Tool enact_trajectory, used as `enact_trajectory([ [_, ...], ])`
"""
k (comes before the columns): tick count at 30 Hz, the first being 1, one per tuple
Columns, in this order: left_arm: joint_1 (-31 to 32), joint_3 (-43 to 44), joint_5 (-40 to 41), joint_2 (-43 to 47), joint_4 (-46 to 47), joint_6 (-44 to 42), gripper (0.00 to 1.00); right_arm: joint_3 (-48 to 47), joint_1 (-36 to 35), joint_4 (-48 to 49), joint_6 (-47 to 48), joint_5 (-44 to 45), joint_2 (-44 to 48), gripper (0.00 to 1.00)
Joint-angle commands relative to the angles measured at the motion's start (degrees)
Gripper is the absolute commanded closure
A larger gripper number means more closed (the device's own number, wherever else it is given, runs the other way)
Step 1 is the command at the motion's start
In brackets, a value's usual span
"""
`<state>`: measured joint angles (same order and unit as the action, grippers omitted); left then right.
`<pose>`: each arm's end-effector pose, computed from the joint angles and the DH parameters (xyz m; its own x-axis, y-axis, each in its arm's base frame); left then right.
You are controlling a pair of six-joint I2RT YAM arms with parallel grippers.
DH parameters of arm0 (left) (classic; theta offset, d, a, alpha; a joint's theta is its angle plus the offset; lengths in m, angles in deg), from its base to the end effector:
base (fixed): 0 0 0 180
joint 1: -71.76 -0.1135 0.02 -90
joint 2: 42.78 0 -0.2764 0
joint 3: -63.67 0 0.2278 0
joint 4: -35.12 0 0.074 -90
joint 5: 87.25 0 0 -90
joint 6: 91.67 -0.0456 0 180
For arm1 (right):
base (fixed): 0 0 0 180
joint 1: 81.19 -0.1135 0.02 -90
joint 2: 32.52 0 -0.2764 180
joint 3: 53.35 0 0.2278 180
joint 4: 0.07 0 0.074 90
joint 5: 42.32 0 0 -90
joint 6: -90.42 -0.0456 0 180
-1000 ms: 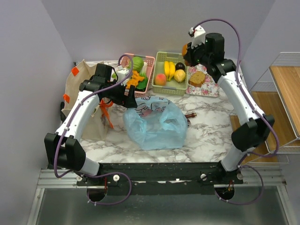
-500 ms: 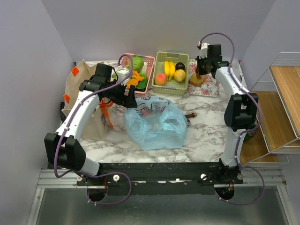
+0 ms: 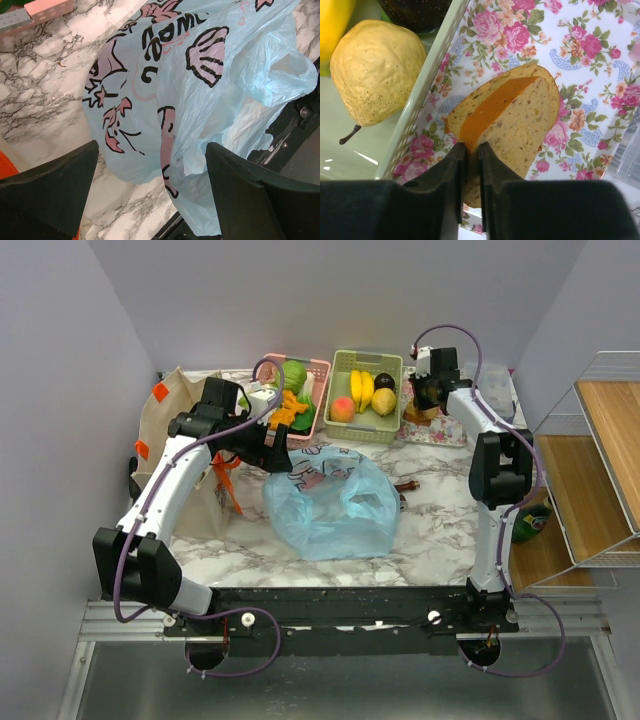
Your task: Untie the knot of the grocery bags and take out the mixed food
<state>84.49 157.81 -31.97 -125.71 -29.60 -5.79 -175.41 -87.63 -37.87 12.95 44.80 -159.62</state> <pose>0.2632 -0.0861 0.3425 -0.7454 0.2289 -0.6260 0.5665 0.7125 -0.4140 0.4979 0.0585 0.2327 -0.6273 -0.2889 -0.7232 -0.2917 0.9482 -0.1257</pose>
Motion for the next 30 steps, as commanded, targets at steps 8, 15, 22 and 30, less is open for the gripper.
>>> enact_trajectory([
  [8,0.1,-0.4,-2.5,4.6,-2.3,-3.9,0.06,-1.7,0.1,-0.2,0.3,-2.9,-0.4,0.35],
  [15,0.1,1.5,-2.3,7.0,-5.4,-8.4,0.07,7.4,0.3,-2.8,2.2,-8.4,12.3,0.09],
  [22,-6.9,10.2,-3.7,9.2,-5.9,0.2,0.04,14.8,0.3,-9.6,5.1,-22.0,25.8,0.0],
  [30,-12.2,12.7,15.5,12.2,-11.0,-8.2,0.02,16.3,-3.5,-16.4,4.4,-34.3,33.5,0.0],
])
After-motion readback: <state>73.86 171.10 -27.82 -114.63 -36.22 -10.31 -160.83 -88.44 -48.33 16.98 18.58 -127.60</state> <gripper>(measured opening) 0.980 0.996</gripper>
